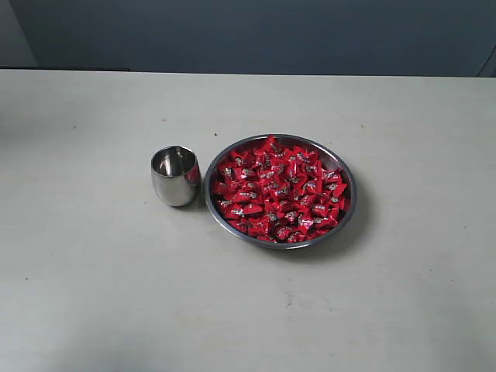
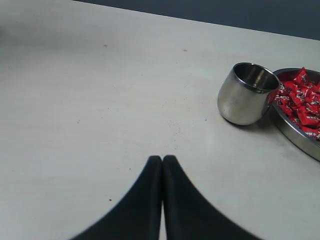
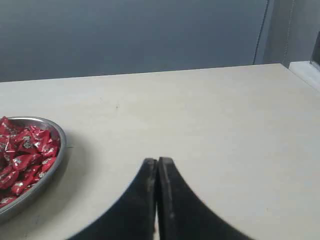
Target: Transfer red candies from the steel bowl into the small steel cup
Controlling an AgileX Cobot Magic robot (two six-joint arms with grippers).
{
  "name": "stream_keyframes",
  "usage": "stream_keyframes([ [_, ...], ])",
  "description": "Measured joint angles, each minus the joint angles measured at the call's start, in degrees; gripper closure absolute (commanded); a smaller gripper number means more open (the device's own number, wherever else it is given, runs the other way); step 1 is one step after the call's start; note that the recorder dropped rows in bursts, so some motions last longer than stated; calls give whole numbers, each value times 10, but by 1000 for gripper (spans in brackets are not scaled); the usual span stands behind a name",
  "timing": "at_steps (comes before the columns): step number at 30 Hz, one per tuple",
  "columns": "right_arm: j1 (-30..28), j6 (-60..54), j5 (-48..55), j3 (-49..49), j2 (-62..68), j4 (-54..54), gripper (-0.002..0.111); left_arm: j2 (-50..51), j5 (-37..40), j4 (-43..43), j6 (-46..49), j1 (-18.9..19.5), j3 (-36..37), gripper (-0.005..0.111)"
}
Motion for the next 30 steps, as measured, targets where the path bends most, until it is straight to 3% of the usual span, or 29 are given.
stream_keyframes([
  [17,0,0,17,-8,0,0,108,0,0,0,0,0,0,106],
  [30,0,0,29,-151,169,0,108,0,0,0,0,0,0,106],
])
